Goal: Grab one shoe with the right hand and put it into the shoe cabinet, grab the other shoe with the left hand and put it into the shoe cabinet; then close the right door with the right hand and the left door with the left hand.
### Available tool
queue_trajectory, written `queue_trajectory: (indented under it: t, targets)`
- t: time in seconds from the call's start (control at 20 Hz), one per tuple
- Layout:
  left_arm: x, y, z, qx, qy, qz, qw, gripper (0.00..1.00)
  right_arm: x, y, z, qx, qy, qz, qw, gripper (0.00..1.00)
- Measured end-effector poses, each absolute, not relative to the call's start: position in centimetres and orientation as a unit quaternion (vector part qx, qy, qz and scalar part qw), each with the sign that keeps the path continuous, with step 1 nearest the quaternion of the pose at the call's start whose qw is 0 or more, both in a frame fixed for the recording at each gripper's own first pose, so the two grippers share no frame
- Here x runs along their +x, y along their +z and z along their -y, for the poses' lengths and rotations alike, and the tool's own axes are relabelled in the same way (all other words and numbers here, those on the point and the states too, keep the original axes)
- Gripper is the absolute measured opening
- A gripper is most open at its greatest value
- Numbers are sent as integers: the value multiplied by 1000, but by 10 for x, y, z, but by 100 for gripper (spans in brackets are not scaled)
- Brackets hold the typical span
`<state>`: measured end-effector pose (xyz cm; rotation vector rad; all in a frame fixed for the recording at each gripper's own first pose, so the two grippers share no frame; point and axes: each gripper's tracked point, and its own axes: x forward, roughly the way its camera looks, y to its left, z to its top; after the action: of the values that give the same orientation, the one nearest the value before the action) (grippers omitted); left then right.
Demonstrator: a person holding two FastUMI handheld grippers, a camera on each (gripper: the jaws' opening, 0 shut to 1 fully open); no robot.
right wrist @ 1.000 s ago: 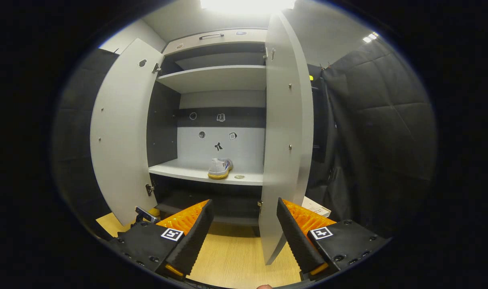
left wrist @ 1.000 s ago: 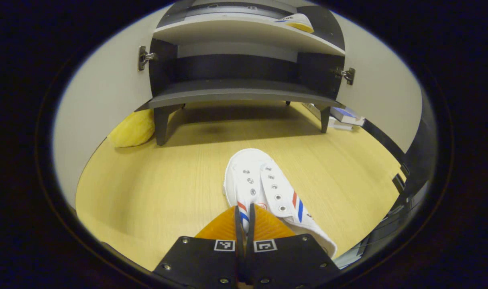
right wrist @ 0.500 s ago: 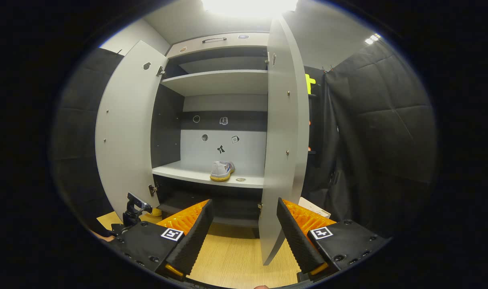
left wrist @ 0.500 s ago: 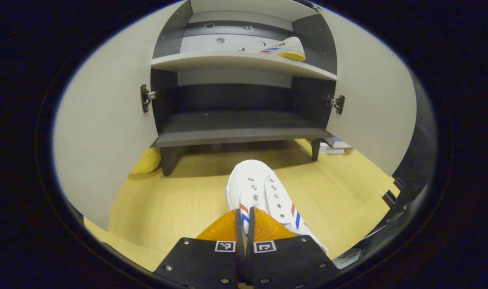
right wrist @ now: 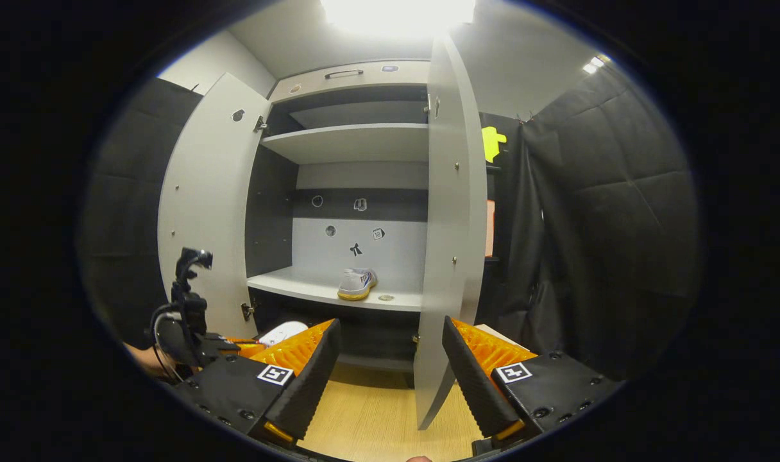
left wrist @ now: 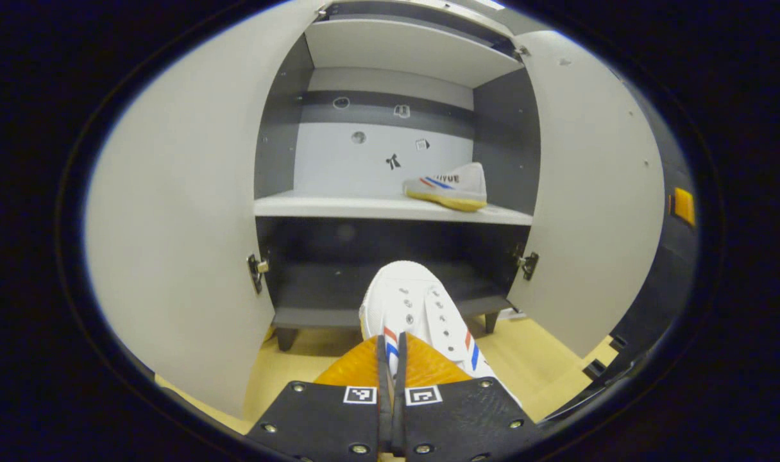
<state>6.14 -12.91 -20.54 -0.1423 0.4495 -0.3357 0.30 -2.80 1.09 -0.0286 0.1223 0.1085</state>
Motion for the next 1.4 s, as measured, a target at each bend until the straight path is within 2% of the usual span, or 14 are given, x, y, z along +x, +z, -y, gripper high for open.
queue_trajectory:
  t: [0.1,0.15,0.2,0.3,0.35,0.55,0.6,0.65,1.0,1.05,1.15,1.25,1.35,1.4]
  targets:
    - [61,-202,127,-75,-169,-195,963,2,2,10,29,-10,54,-61,997,94]
    - [62,-208,129,-77,-169,-182,965,2,2,10,30,-7,52,-62,997,99]
    - [63,-210,130,-77,-171,-172,967,1,0,10,31,-5,52,-62,997,94]
    - [65,-210,130,-78,-171,-153,970,2,-2,11,32,-6,50,-60,997,94]
    - [65,-208,130,-78,-169,-144,972,2,-4,9,32,-7,49,-62,997,98]
    - [63,-203,127,-99,-157,-113,976,1,-13,4,35,-9,44,-71,996,94]
    - [64,-203,126,-99,-155,-107,977,1,-15,2,37,-11,42,-75,996,99]
    - [64,-202,126,-96,-151,-102,979,1,-17,-1,38,-13,40,-79,996,99]
    - [60,-195,124,-88,-126,-96,984,1,-26,-11,52,-18,21,-98,995,99]
    - [61,-196,124,-89,-122,-98,984,1,-27,-10,55,-18,16,-98,995,94]
    - [60,-194,123,-107,-113,-101,983,1,-29,-11,61,-19,7,-100,995,98]
    - [63,-171,120,-134,-104,-73,983,1,-30,-12,65,-21,1,-103,995,94]
    - [78,-157,112,-129,-103,-62,984,2,-32,-13,67,-25,-3,-107,994,98]
    - [87,-165,113,-117,-104,-77,985,1,-33,-13,68,-27,-3,-108,994,94]
